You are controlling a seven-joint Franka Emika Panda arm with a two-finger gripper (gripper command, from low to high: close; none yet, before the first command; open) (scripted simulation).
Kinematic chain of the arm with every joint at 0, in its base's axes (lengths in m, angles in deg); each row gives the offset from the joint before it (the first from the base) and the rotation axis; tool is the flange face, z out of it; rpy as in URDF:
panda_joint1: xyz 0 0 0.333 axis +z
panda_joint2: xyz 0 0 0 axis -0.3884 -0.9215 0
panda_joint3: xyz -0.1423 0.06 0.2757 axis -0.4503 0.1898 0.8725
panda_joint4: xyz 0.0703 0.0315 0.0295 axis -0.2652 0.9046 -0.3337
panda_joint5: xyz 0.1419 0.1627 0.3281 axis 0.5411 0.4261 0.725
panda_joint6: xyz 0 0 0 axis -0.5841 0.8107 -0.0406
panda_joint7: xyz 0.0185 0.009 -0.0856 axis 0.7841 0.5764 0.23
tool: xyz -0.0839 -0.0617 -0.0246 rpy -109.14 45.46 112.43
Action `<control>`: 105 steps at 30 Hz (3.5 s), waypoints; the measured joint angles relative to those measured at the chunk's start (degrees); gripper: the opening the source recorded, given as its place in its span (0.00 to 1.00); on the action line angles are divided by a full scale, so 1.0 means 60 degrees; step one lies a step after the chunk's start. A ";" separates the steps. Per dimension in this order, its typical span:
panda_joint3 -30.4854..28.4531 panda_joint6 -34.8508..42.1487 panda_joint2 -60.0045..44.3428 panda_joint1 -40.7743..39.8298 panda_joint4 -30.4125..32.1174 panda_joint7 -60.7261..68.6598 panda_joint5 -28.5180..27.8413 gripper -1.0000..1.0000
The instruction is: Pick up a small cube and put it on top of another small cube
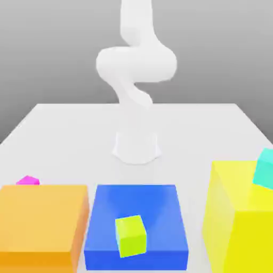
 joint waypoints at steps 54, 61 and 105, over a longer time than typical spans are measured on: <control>-0.1624 -0.5897 -0.9435 -0.6727 0.3641 0.6580 0.2509 0.50; -0.1027 -0.6562 -1.0294 -0.7234 0.3506 0.6937 0.2910 0.00; 0.1070 0.0628 -0.6544 -0.0144 -0.0919 -0.7773 0.1052 0.00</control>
